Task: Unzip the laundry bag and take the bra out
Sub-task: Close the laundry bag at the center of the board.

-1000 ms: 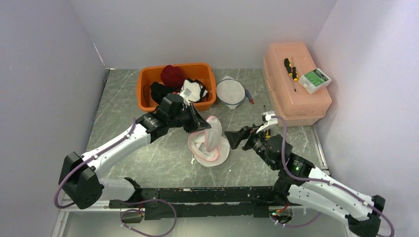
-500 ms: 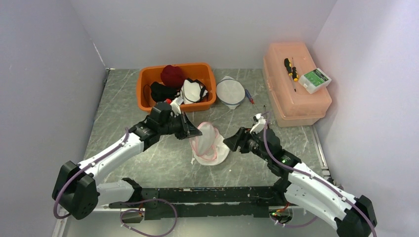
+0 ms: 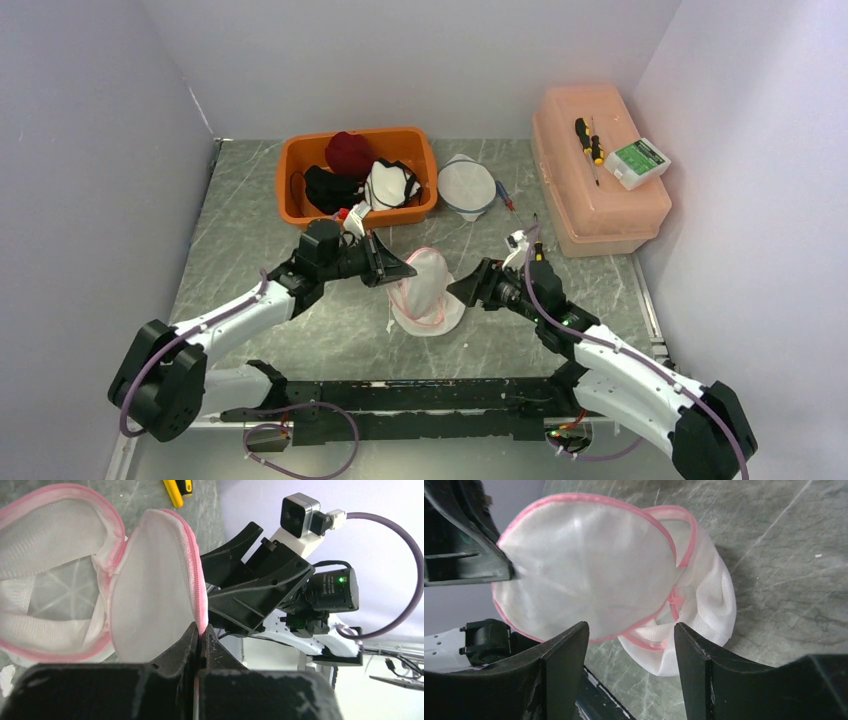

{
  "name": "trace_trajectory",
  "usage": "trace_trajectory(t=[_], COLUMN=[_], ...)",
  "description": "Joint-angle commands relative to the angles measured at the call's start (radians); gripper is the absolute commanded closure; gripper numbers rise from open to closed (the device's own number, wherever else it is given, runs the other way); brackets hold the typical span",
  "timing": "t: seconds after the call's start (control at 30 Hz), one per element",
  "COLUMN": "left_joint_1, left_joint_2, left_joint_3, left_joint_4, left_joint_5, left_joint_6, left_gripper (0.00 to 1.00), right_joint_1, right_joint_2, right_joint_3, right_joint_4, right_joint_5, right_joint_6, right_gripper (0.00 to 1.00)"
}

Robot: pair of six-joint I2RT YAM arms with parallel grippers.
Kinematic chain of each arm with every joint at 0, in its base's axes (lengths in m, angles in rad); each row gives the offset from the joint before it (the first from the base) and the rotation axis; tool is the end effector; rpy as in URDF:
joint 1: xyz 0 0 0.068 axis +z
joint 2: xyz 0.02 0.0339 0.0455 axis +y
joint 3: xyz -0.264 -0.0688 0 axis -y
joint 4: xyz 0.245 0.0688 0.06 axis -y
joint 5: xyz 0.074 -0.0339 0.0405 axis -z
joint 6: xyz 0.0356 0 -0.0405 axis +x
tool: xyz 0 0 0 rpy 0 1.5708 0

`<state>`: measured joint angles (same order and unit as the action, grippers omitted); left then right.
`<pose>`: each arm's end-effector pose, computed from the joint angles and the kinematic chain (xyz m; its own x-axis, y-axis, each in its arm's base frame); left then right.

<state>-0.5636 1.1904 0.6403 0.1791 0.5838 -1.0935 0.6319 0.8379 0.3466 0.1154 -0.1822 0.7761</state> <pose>0.2083 -0.1549 0.2441 -0.9224 -0.2938 -0.2506 0.1320 0.3700 -0.9196 0.1488 0.1169 0.2070 -0.7136 0.3314 -0.6172 -0.3041 0.6472 0.6991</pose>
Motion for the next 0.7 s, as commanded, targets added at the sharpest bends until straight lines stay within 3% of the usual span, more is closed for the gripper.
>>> trace_trajectory(t=[0.0, 0.27, 0.4, 0.67], left_joint_1=[0.006, 0.004, 0.001, 0.000], left_joint_2=[0.044, 0.161, 0.196, 0.209], left_joint_3=[-0.081, -0.126, -0.123, -0.084], left_joint_4=[0.357, 0.546, 0.503, 0.261], left_joint_5=[0.092, 0.127, 0.126, 0.071], left_joint_6=[-0.150, -0.215, -0.173, -0.026], left_gripper=[0.97, 0.97, 0.97, 0.97], right_joint_1=[-0.041, -0.116, -0.138, -0.146], right_joint_2=[-0.081, -0.217, -0.251, -0.253], right_joint_3=[-0.025, -0.058, -0.063, -0.072], right_joint_4=[0.067, -0.009, -0.053, -0.062], right_joint_5=[-0.017, -0.035, -0.042, -0.053], right_joint_6=[-0.003, -0.032, -0.053, -0.061], right_gripper=[0.33, 0.31, 0.31, 0.30])
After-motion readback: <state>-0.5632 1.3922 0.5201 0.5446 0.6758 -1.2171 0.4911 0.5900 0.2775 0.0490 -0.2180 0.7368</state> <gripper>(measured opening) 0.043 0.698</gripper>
